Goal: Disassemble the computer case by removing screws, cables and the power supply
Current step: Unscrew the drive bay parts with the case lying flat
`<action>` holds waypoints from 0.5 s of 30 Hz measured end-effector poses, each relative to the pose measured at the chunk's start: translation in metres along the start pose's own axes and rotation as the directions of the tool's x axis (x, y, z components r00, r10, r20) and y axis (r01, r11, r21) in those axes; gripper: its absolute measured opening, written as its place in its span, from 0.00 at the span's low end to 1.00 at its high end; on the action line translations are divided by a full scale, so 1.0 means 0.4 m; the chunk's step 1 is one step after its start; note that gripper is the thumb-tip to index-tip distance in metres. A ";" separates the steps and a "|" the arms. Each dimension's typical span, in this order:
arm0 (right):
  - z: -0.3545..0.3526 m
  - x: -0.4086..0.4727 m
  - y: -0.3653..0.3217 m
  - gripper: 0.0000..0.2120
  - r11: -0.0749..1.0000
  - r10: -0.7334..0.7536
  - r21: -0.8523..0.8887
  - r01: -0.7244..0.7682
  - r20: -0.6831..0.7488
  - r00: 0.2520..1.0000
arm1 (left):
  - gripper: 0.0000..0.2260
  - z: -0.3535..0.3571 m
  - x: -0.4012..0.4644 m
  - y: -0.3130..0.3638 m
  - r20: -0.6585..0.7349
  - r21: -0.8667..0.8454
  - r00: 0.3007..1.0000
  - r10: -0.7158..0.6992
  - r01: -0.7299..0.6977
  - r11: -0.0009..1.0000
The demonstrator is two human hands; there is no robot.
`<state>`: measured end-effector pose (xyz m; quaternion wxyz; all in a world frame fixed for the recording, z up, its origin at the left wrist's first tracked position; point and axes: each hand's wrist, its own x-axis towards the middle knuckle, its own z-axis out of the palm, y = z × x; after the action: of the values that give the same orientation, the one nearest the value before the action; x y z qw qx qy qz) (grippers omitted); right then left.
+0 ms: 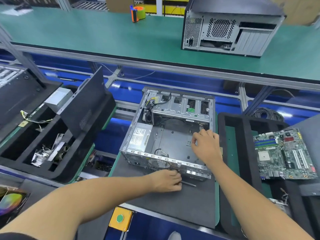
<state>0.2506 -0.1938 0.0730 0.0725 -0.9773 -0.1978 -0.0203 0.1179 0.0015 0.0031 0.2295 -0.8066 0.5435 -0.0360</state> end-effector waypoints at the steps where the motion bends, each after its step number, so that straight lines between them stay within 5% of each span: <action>1: 0.001 0.000 0.000 0.05 1.000 0.001 -0.001 -0.001 0.001 1.000 | 0.15 0.003 0.007 0.012 0.002 -0.011 1.000 -0.016 0.016 1.000; 9: 0.007 0.005 -0.002 0.05 1.000 0.011 -0.018 -0.011 0.003 1.000 | 0.15 -0.003 0.034 0.047 0.134 -0.100 0.981 -0.143 0.157 0.982; 15: 0.009 0.008 -0.004 0.05 0.999 0.019 -0.029 -0.019 -0.001 1.000 | 0.10 -0.094 -0.002 0.010 -0.020 -0.173 0.982 -0.190 0.184 0.968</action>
<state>0.2530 -0.1908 0.0697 0.0584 -0.9802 -0.1879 -0.0231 0.1028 -0.0116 0.0353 0.1453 -0.8702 0.4702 -0.0256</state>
